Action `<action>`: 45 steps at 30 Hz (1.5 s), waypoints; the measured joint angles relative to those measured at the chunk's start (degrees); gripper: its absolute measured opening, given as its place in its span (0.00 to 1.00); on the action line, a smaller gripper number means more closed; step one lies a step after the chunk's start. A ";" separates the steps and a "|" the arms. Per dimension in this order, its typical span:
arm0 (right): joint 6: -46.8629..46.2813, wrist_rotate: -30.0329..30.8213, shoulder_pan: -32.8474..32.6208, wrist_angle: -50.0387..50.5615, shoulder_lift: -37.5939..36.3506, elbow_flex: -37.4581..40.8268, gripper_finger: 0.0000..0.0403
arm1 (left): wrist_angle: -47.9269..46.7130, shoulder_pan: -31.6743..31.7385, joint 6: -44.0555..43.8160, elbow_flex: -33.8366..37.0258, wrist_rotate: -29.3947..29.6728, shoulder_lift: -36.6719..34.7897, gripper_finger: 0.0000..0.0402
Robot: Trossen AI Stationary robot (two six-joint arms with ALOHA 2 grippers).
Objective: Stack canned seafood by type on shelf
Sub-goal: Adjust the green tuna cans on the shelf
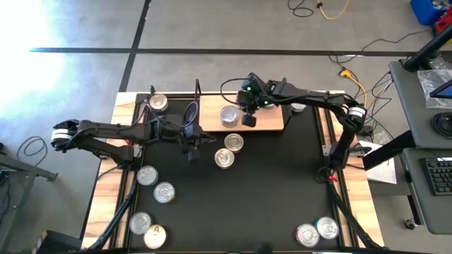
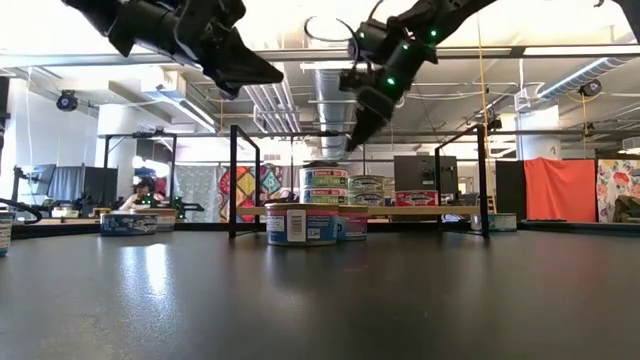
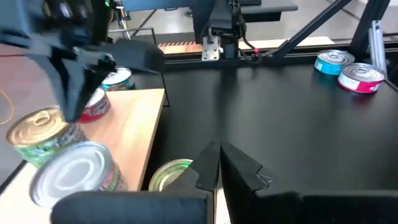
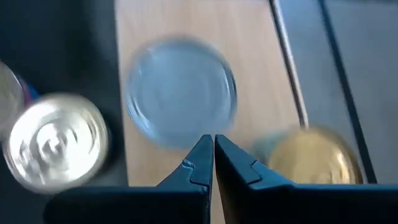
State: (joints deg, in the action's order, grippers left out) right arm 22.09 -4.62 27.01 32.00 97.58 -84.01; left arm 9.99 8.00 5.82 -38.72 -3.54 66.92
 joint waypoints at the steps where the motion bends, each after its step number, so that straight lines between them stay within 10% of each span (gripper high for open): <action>1: -0.48 -0.46 -0.63 -2.08 0.00 0.04 0.02 | 0.61 -0.01 -0.35 0.51 -0.09 -0.27 0.00; 10: -3.64 -2.91 -3.15 -13.13 4.29 1.38 0.02 | 6.95 -0.52 -1.48 4.10 -1.02 -2.12 0.00; 45: -3.50 4.97 -0.01 12.86 1.98 1.53 0.02 | 14.58 -5.74 -5.96 11.89 -2.90 -4.31 0.00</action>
State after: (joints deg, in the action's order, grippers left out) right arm 18.59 0.35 27.00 44.86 99.56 -82.48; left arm 24.58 2.26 -0.14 -26.83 -6.44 62.61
